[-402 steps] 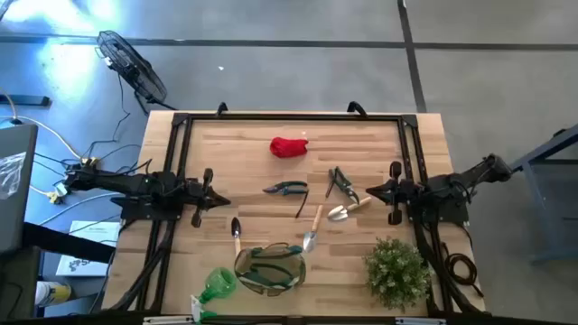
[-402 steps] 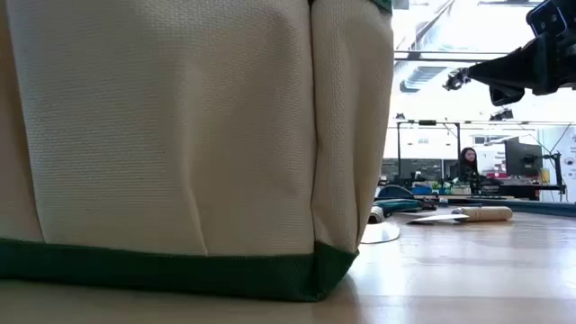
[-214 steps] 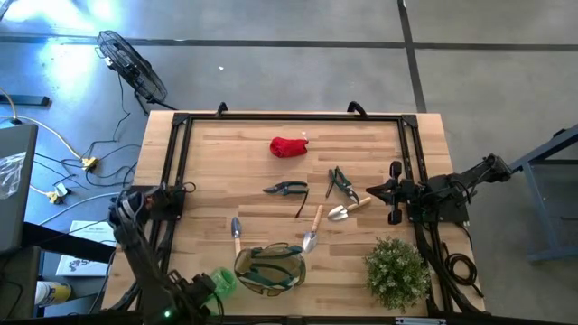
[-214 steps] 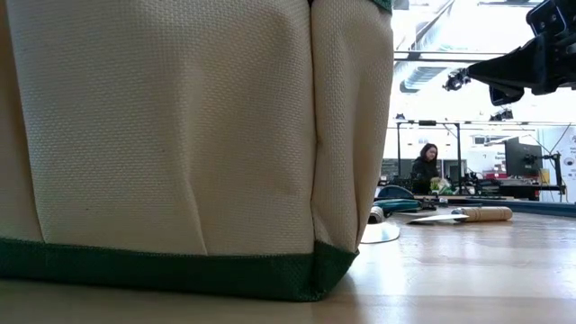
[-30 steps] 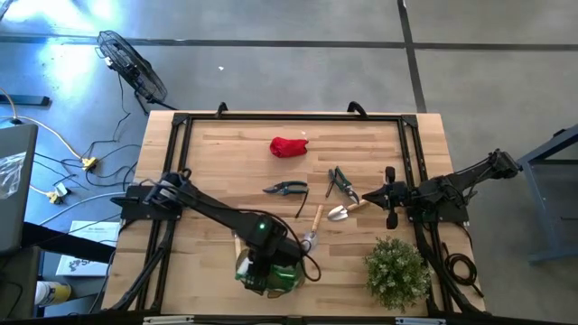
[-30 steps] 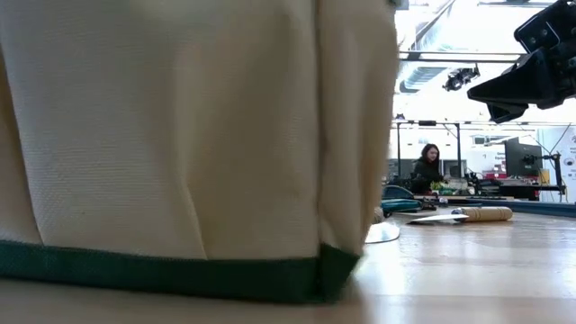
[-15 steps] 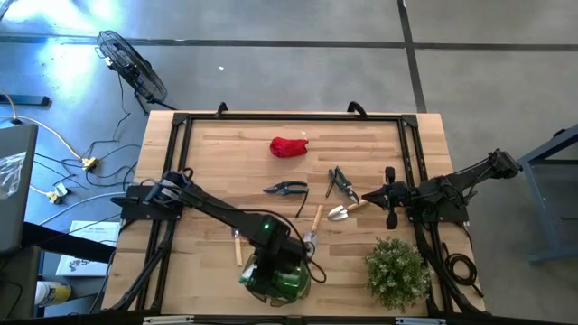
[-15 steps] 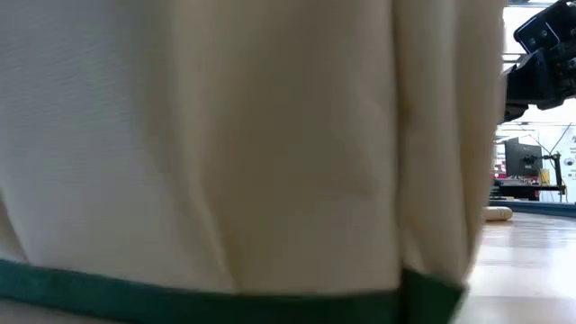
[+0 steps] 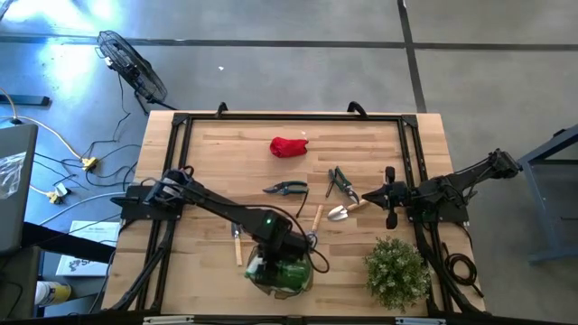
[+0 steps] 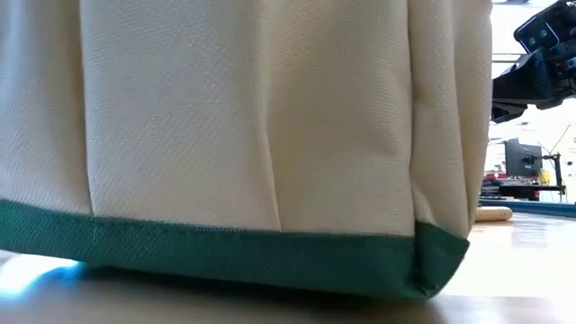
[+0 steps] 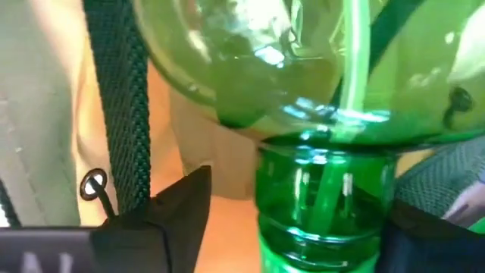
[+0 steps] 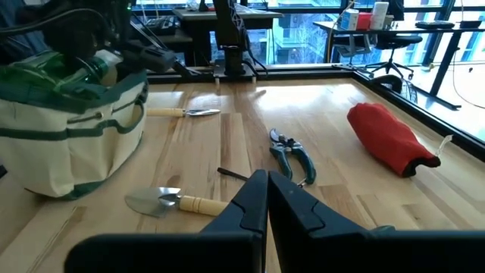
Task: Pick & Place Garden tools in Gardening bag
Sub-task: Put the green spray bottle into the green gardening bag
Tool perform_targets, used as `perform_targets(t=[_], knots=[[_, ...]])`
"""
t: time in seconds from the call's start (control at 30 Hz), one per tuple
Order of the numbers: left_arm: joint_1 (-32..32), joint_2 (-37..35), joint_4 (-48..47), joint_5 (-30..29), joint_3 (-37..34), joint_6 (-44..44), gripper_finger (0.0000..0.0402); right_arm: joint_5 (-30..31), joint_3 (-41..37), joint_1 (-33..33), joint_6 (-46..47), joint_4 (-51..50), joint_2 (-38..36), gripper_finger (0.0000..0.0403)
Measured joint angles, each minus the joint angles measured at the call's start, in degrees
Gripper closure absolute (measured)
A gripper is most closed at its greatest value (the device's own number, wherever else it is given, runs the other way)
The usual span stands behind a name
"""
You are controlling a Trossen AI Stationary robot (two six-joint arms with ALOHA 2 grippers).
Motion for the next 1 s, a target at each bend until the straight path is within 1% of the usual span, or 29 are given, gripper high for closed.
perform_targets(t=[0.23, 0.33, 0.53, 0.7, 0.9, 1.0], knots=[[-0.02, 0.00, 0.35, -1.74, 0.00, -1.32, 0.0144, 0.01, 0.00, 0.00, -0.01, 0.00, 0.00, 0.0400], [-0.04, 0.00, 0.35, -1.73, 0.00, -3.71, 0.0143, 0.02, 0.00, 0.00, 0.00, 0.00, 0.00, 0.0400], [0.02, -0.02, -0.92, 0.73, 0.00, -9.99, 0.0142, 0.02, 0.00, 0.00, 0.00, 0.00, 0.00, 0.0400], [0.00, -0.07, -0.72, 0.81, 0.00, -10.06, 0.0142, 0.02, 0.00, 0.00, 0.00, 0.00, 0.00, 0.0400], [0.00, -0.07, -0.34, -3.46, 0.00, -9.68, 0.0142, 0.00, 0.02, 0.00, 0.42, 0.00, 0.00, 0.0400], [0.00, -0.07, -0.36, -3.84, 0.02, -9.66, 0.0142, 0.00, 0.02, -0.02, 0.42, 0.00, 0.00, 0.0400]])
